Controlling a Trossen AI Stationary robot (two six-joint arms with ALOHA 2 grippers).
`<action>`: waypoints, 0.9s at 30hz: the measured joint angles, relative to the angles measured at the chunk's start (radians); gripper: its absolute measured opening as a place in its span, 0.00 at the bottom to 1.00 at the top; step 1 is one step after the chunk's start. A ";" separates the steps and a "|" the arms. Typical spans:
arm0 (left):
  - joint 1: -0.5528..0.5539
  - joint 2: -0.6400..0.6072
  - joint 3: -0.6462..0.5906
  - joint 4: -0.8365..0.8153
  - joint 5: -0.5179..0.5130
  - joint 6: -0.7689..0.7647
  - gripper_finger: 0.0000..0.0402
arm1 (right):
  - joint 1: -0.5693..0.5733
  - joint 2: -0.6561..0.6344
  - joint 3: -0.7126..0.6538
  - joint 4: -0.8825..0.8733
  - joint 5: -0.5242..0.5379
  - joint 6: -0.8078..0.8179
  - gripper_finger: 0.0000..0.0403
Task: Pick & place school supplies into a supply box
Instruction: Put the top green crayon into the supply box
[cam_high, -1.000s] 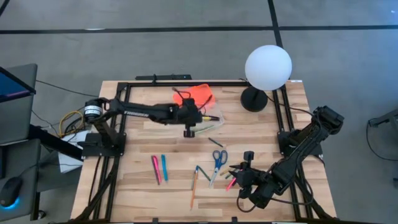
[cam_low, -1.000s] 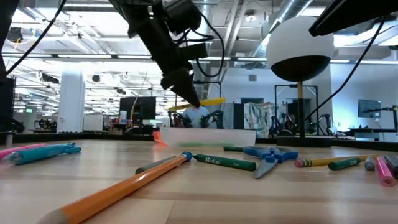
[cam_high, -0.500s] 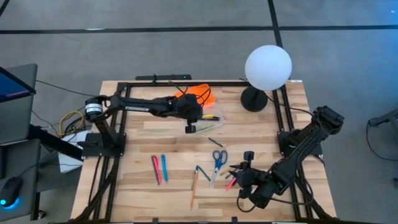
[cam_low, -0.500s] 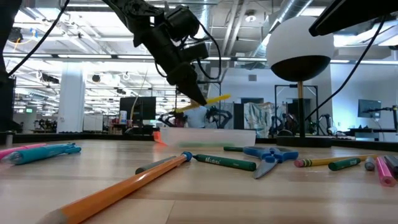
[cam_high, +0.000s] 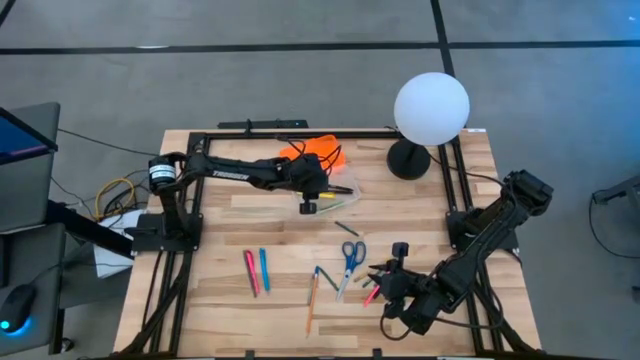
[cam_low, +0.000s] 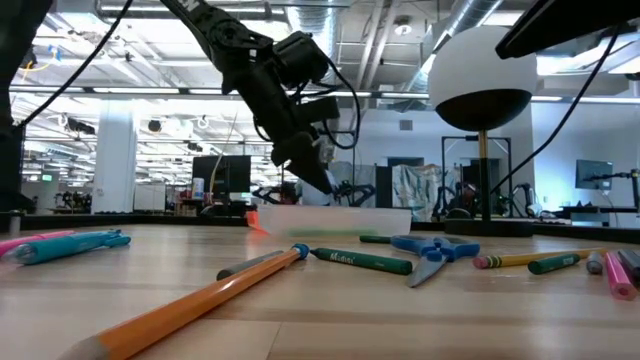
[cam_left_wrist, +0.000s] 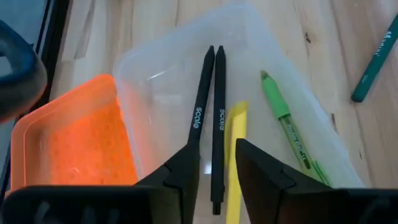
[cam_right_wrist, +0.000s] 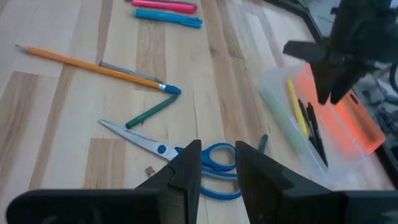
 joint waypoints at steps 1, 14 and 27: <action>0.000 -0.007 0.000 -0.008 0.004 0.001 0.26 | -0.005 0.000 0.000 -0.002 -0.001 0.016 0.23; -0.113 -0.192 0.001 -0.316 0.059 0.019 0.28 | -0.115 0.071 -0.061 -0.070 -0.093 0.107 0.23; -0.288 -0.461 -0.370 -0.165 0.226 -0.008 0.28 | -0.366 0.127 -0.081 0.145 -0.167 -0.141 0.23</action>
